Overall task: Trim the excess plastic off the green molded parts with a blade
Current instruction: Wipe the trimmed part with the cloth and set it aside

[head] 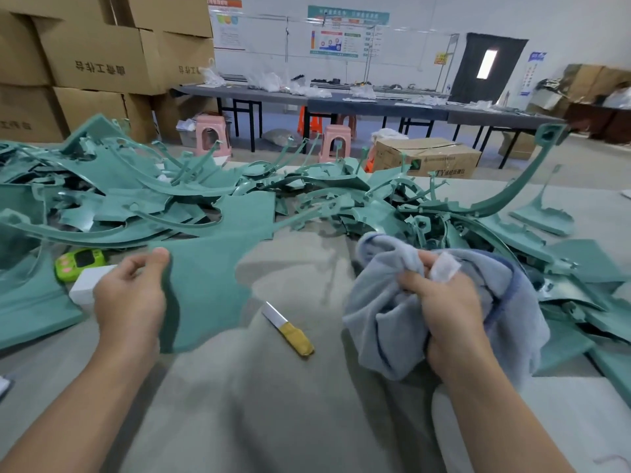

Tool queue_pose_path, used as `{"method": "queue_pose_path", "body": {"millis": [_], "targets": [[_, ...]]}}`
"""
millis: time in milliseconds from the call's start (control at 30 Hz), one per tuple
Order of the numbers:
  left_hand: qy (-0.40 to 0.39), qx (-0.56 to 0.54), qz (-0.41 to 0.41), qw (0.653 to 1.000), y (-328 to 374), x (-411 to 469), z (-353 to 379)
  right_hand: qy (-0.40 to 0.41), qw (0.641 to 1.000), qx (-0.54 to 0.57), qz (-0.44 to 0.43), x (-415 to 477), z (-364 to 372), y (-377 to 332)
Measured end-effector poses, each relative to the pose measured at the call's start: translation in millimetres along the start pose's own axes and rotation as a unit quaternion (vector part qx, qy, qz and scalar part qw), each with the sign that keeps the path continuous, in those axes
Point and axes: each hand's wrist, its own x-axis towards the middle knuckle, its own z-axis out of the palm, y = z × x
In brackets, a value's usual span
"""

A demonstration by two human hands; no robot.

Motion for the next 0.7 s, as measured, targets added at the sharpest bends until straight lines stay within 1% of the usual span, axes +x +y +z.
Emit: {"method": "queue_pose_path", "body": {"millis": [67, 100, 133, 167, 233, 267, 300, 333, 367, 467, 533, 567, 600, 633, 700], "targets": [[-0.091, 0.093, 0.014, 0.991, -1, -18, 10, -0.128, 0.991, 0.015, 0.035, -6, 11, 1], [-0.132, 0.142, 0.042, 0.98, -2, -29, 17, -0.175, 0.983, 0.031, 0.046, -10, 17, 1], [-0.168, 0.184, 0.074, 0.966, -4, -39, 24, -0.205, 0.977, 0.032, 0.044, -14, 23, 2], [-0.193, 0.227, 0.106, 0.949, -5, -47, 31, -0.215, 0.976, 0.015, 0.031, -18, 27, 2], [-0.202, 0.297, 0.173, 0.917, -2, -60, 38, -0.189, 0.982, -0.017, -0.001, -21, 34, 4], [-0.197, 0.309, 0.202, 0.908, 3, -63, 38, -0.166, 0.986, -0.017, -0.012, -21, 36, 5], [-0.205, 0.301, 0.213, 0.907, 9, -66, 36, -0.14, 0.99, -0.014, -0.019, -21, 37, 7], [-0.231, 0.29, 0.212, 0.904, 12, -69, 33, -0.111, 0.994, -0.01, -0.021, -21, 39, 9], [-0.272, 0.292, 0.204, 0.894, 15, -73, 29, -0.086, 0.996, -0.006, -0.018, -20, 40, 11], [-0.42, 0.316, 0.179, 0.832, 18, -82, 20, -0.058, 0.998, 0.02, 0.013, -21, 42, 16], [-0.478, 0.317, 0.165, 0.802, 22, -82, 16, -0.057, 0.997, 0.042, 0.024, -21, 42, 17], [-0.488, 0.312, 0.168, 0.798, 23, -81, 16, -0.058, 0.997, 0.054, 0.025, -21, 41, 17], [-0.485, 0.299, 0.175, 0.803, 24, -80, 16, -0.06, 0.996, 0.066, 0.027, -21, 41, 17], [-0.464, 0.277, 0.186, 0.821, 23, -80, 16, -0.059, 0.995, 0.076, 0.029, -21, 41, 16], [-0.358, 0.223, 0.23, 0.877, 21, -79, 19, -0.035, 0.996, 0.081, 0.023, -19, 39, 16]]}}
